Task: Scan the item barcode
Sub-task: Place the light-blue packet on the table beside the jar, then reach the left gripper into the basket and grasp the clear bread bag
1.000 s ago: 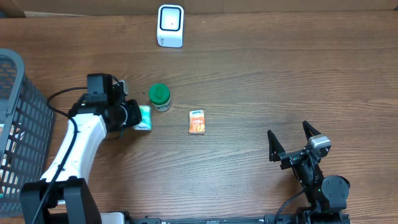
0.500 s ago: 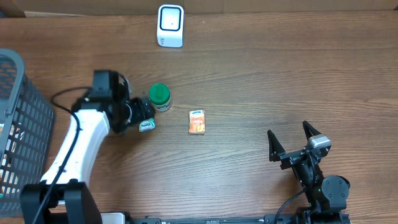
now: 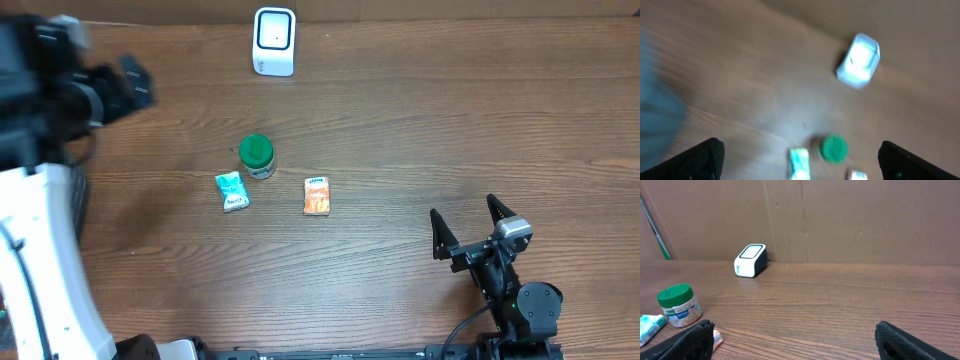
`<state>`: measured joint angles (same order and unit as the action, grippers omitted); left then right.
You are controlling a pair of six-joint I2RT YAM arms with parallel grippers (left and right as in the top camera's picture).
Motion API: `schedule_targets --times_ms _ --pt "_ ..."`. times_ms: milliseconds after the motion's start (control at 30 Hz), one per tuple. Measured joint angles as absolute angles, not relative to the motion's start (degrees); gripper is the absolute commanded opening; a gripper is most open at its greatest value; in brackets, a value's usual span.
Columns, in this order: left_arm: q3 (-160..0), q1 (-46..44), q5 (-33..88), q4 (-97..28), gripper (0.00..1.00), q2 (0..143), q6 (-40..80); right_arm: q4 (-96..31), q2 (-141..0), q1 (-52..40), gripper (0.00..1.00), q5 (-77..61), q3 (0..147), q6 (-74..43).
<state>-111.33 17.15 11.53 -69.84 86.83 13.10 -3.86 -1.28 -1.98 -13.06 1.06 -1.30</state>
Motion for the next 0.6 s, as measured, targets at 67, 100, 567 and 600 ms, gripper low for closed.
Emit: schedule_targets --times_ms 67,100,567,600 --pt "-114.98 20.84 11.27 -69.87 1.00 86.50 13.15 -3.86 -1.28 -1.98 1.00 -13.06 1.06 -1.30" --pt "-116.03 22.57 11.27 -69.45 1.00 86.32 13.34 -3.86 -1.28 -1.98 1.00 -13.08 1.06 -1.30" --pt "-117.54 42.39 3.46 -70.30 1.00 88.84 23.14 -3.86 -1.28 -1.98 1.00 -13.06 1.06 -1.28" --pt "-117.40 43.16 1.63 -71.16 0.99 89.43 23.86 -3.88 -1.28 -1.98 1.00 -13.08 1.06 -1.32"
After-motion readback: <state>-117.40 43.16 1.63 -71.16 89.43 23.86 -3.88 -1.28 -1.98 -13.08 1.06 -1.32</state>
